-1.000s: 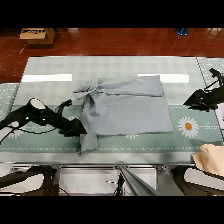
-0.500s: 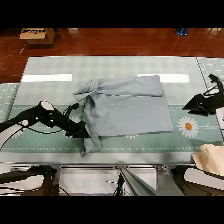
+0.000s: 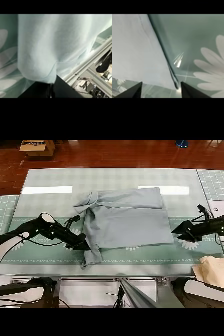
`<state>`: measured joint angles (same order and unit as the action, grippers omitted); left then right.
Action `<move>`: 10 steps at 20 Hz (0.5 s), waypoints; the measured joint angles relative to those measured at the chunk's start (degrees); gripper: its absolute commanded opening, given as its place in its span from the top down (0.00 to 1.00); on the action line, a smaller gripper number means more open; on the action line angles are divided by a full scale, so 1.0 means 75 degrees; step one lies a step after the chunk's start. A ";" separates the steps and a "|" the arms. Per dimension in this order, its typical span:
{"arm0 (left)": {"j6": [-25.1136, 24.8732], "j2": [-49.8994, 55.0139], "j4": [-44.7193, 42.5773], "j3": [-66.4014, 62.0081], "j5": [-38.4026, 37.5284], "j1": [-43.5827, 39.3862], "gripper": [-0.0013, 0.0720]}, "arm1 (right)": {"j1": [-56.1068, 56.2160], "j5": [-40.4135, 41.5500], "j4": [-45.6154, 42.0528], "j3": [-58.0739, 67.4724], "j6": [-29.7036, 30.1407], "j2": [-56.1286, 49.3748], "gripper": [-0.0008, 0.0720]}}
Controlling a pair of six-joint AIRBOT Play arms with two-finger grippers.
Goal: Fold the shirts.
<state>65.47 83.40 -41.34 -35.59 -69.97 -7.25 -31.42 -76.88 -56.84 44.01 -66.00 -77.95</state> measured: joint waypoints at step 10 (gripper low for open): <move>-0.0420 -0.0134 -0.0050 -0.0583 -0.0073 0.0061 0.95 | 0.1373 0.1003 0.0670 -0.0600 -0.0070 0.0000 0.95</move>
<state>62.33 82.39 -41.71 -39.97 -70.52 -6.79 -21.12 -69.36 -51.81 39.51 -66.52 -77.95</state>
